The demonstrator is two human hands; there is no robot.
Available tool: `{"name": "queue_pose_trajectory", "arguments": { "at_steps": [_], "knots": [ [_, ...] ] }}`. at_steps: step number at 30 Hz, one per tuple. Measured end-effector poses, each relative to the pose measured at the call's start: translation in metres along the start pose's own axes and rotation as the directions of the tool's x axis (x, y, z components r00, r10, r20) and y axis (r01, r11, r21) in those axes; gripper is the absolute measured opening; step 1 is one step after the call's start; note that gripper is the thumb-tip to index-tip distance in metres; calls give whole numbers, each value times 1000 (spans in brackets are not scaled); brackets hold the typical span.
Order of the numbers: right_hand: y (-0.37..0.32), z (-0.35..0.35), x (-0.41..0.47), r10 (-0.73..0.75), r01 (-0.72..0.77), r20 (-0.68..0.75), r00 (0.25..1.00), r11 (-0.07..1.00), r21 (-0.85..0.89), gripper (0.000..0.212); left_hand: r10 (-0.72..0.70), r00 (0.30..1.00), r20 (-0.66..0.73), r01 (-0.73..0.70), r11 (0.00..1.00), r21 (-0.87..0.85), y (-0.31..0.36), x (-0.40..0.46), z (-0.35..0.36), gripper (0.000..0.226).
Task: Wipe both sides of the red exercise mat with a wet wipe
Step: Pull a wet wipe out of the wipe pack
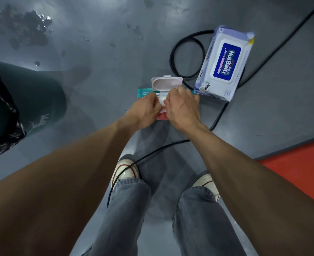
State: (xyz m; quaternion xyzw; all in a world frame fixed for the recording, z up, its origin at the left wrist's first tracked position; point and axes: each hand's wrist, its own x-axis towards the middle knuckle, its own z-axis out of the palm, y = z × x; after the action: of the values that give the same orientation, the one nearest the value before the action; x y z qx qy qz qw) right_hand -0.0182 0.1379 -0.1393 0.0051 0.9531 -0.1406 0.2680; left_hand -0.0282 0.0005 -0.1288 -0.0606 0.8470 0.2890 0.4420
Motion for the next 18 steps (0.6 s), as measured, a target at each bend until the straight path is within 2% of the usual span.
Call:
{"name": "queue_pose_trajectory", "arguments": {
  "at_steps": [5, 7, 10, 12, 13, 14, 16, 18],
  "knots": [
    [10, -13, 4, -9, -24, 216, 976, 988, 150, 21, 27, 999, -43, -26, 999, 20, 0, -3, 2, 22],
    [12, -23, 0, -7, -104, 290, 957, 925, 364, 21, 21, 998, -61, -20, 1000, 14, 0, -3, 5, 22],
    [15, -42, -13, -35, -261, 363, 931, 632, 730, 24, 13, 997, -69, -12, 1000, 21, 1, -2, 5, 22],
    [18, -59, -23, -74, -302, 361, 930, 410, 861, 19, 5, 999, -50, -3, 1000, 27, 4, -2, 4, 32],
    [21, -67, -28, -74, -312, 355, 932, 334, 890, 17, -15, 999, -34, 16, 999, 33, 4, -2, 3, 35],
    [23, -77, -32, -57, -306, 338, 939, 307, 901, 16, -36, 999, -19, 36, 999, 12, 8, -5, 2, 38],
    [25, -98, -40, -3, -267, 288, 958, 363, 893, 19, -67, 997, 36, 68, 997, -45, 13, -13, -1, 47],
    [25, -118, -50, 44, -264, 267, 963, 364, 893, 18, -117, 989, 91, 132, 973, -188, 23, -32, -9, 58]
  ]
}}
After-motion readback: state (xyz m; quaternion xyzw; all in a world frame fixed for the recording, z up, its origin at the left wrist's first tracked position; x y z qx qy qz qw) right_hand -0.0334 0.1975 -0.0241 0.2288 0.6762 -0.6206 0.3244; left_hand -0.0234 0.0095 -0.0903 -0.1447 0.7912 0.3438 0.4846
